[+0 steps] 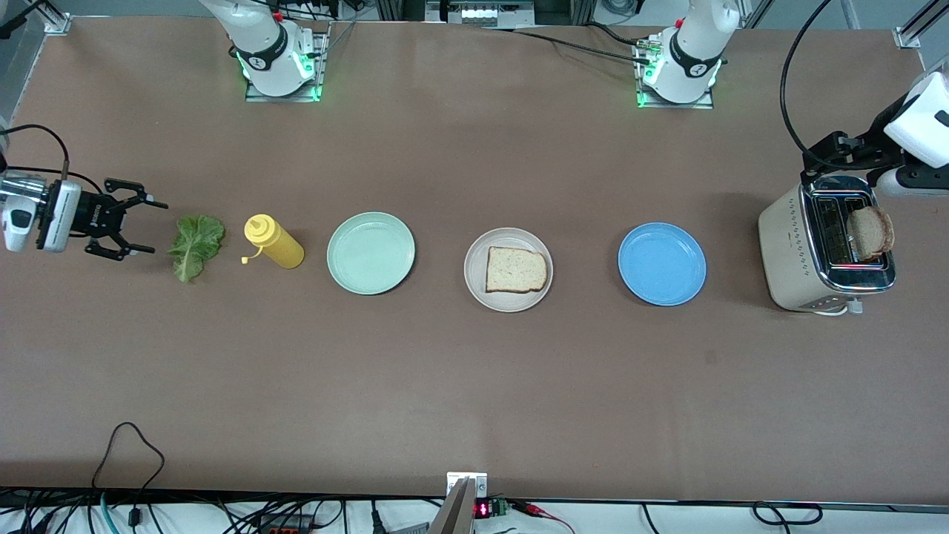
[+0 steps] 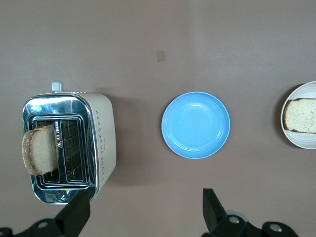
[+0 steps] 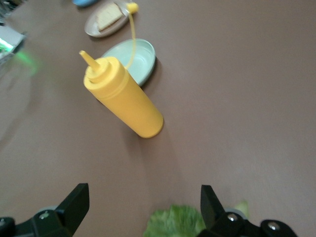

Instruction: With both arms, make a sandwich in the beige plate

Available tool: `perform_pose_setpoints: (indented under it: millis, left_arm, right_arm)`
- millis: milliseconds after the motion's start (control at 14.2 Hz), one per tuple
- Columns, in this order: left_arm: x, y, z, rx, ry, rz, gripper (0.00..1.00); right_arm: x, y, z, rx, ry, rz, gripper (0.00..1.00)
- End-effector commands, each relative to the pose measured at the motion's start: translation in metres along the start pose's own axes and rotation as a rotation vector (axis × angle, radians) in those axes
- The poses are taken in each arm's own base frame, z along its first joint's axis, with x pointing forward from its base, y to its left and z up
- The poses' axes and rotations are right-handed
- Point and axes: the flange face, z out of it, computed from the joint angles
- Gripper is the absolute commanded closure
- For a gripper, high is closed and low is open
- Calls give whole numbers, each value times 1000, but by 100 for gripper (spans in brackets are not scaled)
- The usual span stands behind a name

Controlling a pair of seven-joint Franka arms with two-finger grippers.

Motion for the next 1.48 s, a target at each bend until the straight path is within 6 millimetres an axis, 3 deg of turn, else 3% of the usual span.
perform_pose_setpoints:
  millis: [0,352,422,704,915,1408]
  left_arm:
    - [-3,-1,-2,15,-3,21,0]
    - [-3,-1,-2,15,-3,21,0]
    - [-3,-1,-2,15,-3,21,0]
    - [-3,-1,-2,15,-3,21,0]
    - [-3,-1,-2,15,-3,21,0]
    - [-3,-1,-2,15,-2,19,0]
  right_arm:
    - [10,-2,-5,-79,-111,166,0]
    - [29,5,1,-234,-253,489,0]
    - [41,6,7,-278,-273,551,0]
    - [55,6,23,-396,-333,858,0]
    - [69,8,41,-502,-335,914,0]
    - [30,44,111,-621,-381,914,0]
